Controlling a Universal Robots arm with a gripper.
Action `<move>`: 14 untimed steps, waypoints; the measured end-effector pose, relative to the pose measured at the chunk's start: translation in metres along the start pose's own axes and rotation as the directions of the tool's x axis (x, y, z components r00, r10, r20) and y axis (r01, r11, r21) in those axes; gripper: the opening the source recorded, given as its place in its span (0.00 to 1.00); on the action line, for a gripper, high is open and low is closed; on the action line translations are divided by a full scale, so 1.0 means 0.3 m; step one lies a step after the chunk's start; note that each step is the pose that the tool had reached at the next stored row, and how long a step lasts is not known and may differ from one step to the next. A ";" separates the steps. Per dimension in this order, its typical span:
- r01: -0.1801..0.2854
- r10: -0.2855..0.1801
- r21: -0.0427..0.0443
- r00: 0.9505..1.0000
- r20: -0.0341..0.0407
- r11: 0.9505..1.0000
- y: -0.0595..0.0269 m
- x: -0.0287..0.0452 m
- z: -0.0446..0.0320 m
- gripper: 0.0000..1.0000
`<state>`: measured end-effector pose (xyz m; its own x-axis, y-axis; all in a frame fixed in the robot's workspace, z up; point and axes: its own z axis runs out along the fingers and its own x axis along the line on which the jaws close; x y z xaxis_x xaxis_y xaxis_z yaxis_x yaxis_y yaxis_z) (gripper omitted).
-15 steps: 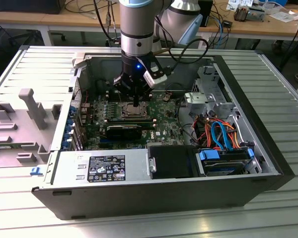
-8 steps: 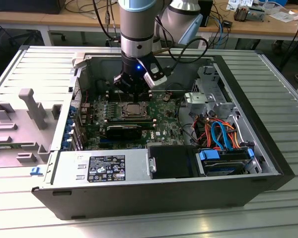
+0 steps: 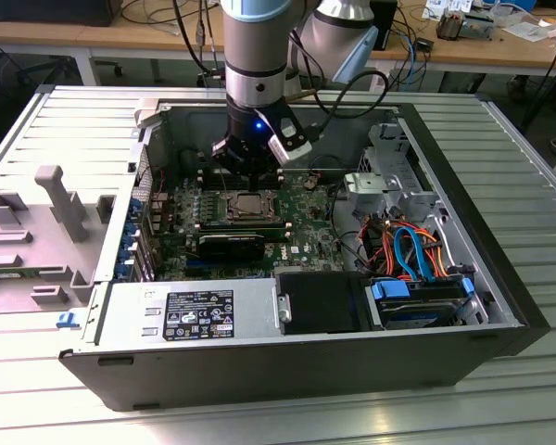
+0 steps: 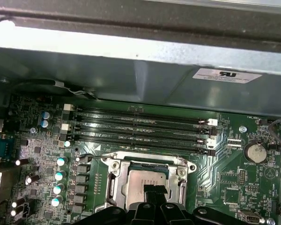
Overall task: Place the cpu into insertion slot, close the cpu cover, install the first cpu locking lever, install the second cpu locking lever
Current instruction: 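Install the first cpu locking lever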
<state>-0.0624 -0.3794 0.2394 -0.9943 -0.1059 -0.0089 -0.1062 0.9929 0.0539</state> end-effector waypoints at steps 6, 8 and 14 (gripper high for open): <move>0.000 0.000 0.000 1.000 0.000 1.000 0.001 0.000 -0.012 0.11; 0.000 0.000 -0.001 1.000 0.000 1.000 0.001 0.000 -0.016 0.11; 0.000 0.000 -0.001 1.000 0.000 1.000 0.002 0.000 -0.029 0.11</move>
<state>-0.0625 -0.3794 0.2481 -0.9943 -0.1058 -0.0090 -0.1061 0.9928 0.0549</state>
